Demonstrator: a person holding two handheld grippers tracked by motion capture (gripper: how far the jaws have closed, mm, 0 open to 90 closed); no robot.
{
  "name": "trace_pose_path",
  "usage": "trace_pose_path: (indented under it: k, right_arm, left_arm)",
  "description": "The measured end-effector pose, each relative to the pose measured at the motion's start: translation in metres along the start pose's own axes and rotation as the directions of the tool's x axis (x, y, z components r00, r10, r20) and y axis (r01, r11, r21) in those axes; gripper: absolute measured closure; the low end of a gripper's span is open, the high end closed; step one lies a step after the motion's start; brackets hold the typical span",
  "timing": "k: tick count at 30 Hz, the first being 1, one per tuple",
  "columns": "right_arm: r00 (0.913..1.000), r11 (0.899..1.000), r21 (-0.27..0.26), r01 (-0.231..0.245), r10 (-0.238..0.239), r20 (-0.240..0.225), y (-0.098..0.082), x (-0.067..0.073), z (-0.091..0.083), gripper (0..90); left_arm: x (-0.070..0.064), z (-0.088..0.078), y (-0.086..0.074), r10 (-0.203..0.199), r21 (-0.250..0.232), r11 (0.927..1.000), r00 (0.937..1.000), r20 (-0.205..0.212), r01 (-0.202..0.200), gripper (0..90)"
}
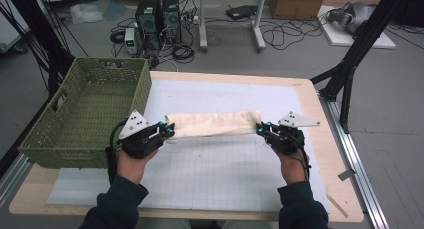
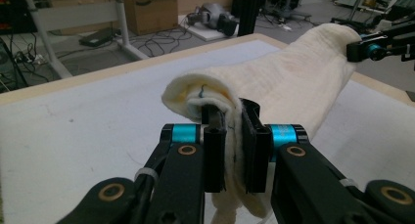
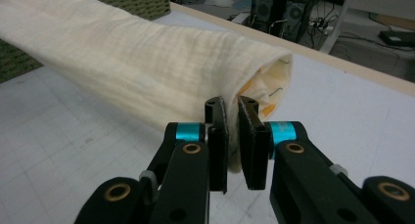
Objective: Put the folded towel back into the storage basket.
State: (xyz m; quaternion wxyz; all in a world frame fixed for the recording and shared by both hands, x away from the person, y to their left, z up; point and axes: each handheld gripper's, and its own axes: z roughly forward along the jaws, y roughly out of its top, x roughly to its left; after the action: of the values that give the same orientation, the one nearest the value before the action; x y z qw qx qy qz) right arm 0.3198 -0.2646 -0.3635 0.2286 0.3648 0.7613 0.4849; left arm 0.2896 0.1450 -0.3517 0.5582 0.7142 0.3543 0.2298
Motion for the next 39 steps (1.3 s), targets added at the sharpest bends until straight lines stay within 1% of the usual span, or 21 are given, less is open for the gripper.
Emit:
trace_pose_path:
  k: [7,8,10,14,20,22,28,33,39]
  right_arm:
    - [0.9996,0.999,-0.028,0.023,-0.023,-0.014,0.023,0.001,0.005,83.9]
    - [0.9997,0.999,-0.028,0.018,-0.019,-0.017,0.026,0.002,0.006,83.9]
    - [0.9993,0.999,-0.033,0.031,-0.031,-0.021,0.032,0.003,0.010,83.8]
    - [0.9986,0.998,-0.042,0.037,-0.038,-0.035,0.043,0.006,0.018,83.9]
    - [0.9964,0.997,-0.056,0.053,-0.057,-0.063,0.059,0.012,0.033,83.9]
    - [0.9954,0.996,-0.062,0.059,-0.063,-0.072,0.065,0.014,0.039,83.9]
    - [0.9911,0.994,-0.059,0.087,-0.092,-0.096,0.083,0.024,0.061,83.9]
    - [0.9874,0.993,-0.049,0.105,-0.110,-0.114,0.098,0.036,0.081,83.9]
    - [0.9804,0.990,-0.050,0.134,-0.140,-0.139,0.116,0.050,0.103,83.8]
  left_arm:
    - [0.002,-0.016,0.012,0.014,-0.026,0.9996,0.9997,-0.019,-0.015,81.8]
    - [0.003,-0.019,0.013,0.013,-0.030,0.9994,0.9997,-0.023,-0.014,81.7]
    - [0.004,-0.024,0.016,0.017,-0.038,0.9991,0.9994,-0.031,-0.018,81.7]
    - [0.008,-0.033,0.020,0.021,-0.047,0.9986,0.9987,-0.047,-0.023,81.7]
    - [0.016,-0.047,0.021,0.011,-0.063,0.9979,0.9971,-0.076,-0.016,81.7]
    - [0.020,-0.052,0.021,0.008,-0.065,0.9978,0.9962,-0.086,-0.014,81.7]
    - [0.028,-0.069,0.019,0.000,-0.073,0.9973,0.9930,-0.118,-0.009,81.7]
    - [0.036,-0.085,0.017,-0.008,-0.088,0.9961,0.9894,-0.145,-0.005,81.7]
    - [0.047,-0.105,0.016,-0.016,-0.109,0.9941,0.9839,-0.178,-0.003,81.7]
